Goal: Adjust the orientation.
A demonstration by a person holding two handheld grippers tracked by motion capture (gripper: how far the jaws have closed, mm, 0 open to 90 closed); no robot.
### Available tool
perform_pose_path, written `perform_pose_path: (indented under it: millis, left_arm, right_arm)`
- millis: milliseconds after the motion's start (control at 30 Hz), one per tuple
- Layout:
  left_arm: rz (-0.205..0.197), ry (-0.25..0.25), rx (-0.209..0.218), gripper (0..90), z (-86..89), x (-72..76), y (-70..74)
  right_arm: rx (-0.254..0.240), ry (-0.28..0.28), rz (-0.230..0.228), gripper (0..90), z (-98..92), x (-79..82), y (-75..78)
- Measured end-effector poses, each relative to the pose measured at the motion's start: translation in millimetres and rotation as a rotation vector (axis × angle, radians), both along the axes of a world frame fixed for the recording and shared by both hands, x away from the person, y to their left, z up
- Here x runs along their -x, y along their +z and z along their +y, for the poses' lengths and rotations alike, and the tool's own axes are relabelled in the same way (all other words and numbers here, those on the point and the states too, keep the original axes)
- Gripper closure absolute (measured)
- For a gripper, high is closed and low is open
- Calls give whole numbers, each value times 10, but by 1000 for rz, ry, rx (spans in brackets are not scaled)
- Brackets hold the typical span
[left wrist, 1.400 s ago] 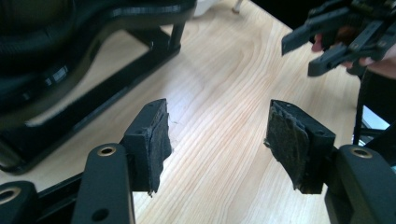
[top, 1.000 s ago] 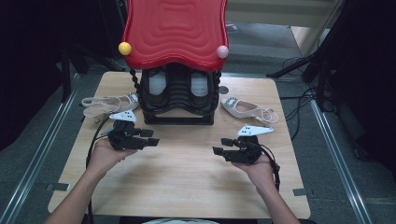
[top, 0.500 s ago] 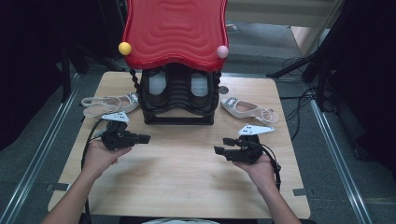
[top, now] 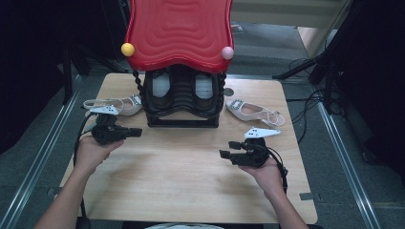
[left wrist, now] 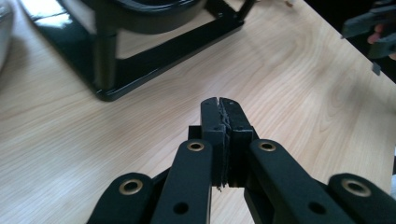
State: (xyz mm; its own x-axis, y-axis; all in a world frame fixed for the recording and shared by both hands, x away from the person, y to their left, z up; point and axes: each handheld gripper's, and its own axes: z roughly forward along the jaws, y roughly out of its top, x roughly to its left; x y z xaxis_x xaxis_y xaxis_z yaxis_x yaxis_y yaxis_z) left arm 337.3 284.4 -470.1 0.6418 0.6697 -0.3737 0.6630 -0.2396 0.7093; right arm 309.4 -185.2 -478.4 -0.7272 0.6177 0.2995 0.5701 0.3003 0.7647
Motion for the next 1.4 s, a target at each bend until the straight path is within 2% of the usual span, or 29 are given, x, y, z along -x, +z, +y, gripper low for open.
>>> perform_pose_path:
  millis: [100, 200, 333, 500, 600, 667, 733, 800, 933, 967, 1000, 1133, 1167, 1233, 1300, 1400]
  left_arm:
    - [-1, 24, -9, 896, 97, -72, -4]
    - [13, 47, 24, 895, 178, -162, 2]
    - [2, 67, 25, 893, 293, -298, 74]
    - [5, 92, -31, 896, 416, -463, 130]
    - [-3, 111, -36, 898, 499, -552, 158]
    - [0, 125, -39, 899, 582, -612, 170]
    - [16, 155, -33, 900, 676, -680, 156]
    - [32, 176, -61, 900, 732, -736, 144]
    - [34, 205, -57, 900, 834, -815, 149]
    - [28, 217, -61, 900, 858, -836, 144]
    - [42, 225, -68, 900, 878, -870, 137]
    - [57, 242, -106, 900, 914, -957, 111]
    - [52, 253, -100, 900, 920, -966, 102]
    - [57, 263, -108, 900, 946, -994, 60]
    - [87, 274, -138, 900, 964, -1026, -31]
    - [95, 290, -105, 900, 1003, -1028, -77]
  right_arm:
    - [-2, 1, -1, 428, -14, 4, 0]
    - [1, -4, 3, 426, -32, 3, -6]
    - [10, -8, 8, 416, -43, 5, -16]
    - [14, -14, 9, 416, -52, 8, -22]
    - [20, -20, 8, 416, -56, 17, -23]
    - [37, -28, -9, 416, -65, 24, -22]
    - [40, -33, -11, 416, -75, 31, -19]
    - [43, -33, -13, 416, -85, 33, -22]
    - [44, -40, -10, 416, -99, 32, -26]
    - [42, -40, -12, 416, -101, 30, -30]
    - [44, -42, -11, 416, -102, 30, -33]
    - [48, -45, -3, 416, -97, 42, -41]
    - [49, -45, -2, 416, -96, 45, -43]
    - [51, -45, -5, 417, -96, 46, -48]
    - [51, -44, 0, 416, -95, 51, -52]
    - [56, -44, 4, 417, -95, 62, -62]
